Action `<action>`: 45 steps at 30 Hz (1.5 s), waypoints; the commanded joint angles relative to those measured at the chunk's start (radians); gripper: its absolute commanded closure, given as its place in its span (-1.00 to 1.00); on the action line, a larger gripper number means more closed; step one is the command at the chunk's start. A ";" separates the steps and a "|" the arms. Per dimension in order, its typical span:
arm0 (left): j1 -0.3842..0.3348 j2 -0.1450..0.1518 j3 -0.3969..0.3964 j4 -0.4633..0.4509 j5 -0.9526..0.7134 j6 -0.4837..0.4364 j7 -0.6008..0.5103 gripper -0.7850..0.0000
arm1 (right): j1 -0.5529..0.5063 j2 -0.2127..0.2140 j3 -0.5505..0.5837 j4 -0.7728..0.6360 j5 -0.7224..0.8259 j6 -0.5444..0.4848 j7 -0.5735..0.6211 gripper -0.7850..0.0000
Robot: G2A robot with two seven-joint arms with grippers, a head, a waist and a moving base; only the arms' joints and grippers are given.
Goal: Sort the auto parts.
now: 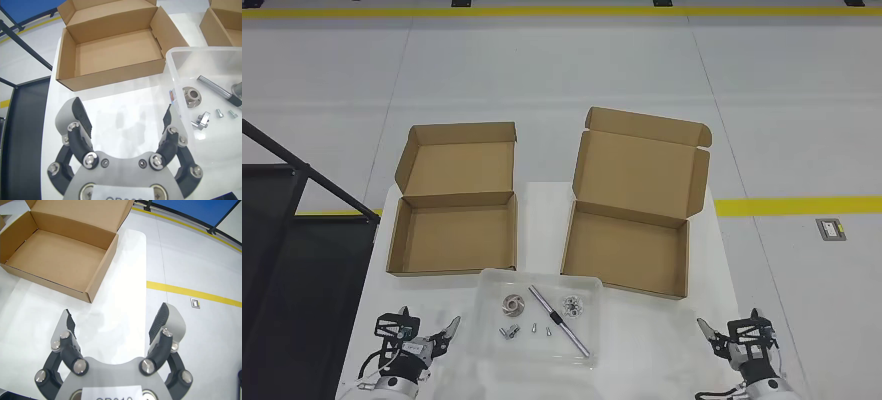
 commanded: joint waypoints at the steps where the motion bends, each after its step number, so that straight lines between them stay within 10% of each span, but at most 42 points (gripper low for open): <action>1: 0.000 -0.001 0.002 0.002 -0.005 -0.012 0.010 -1.00 | 0.003 0.001 -0.011 -0.024 -0.063 -0.011 -0.024 -1.00; 7: 0.017 -0.002 -0.018 -0.016 -0.017 -0.042 0.065 -1.00 | 0.016 0.010 -0.036 -0.141 -0.296 -0.062 -0.029 -1.00; 21: 0.040 -0.003 -0.076 -0.046 -0.044 -0.082 0.126 -1.00 | 0.280 0.026 -0.293 -0.267 -0.647 -0.666 0.241 -1.00; 45: 0.036 -0.002 -0.086 -0.048 -0.069 -0.119 0.133 -1.00 | 0.290 0.023 -0.319 -0.298 -0.636 -0.657 0.257 -1.00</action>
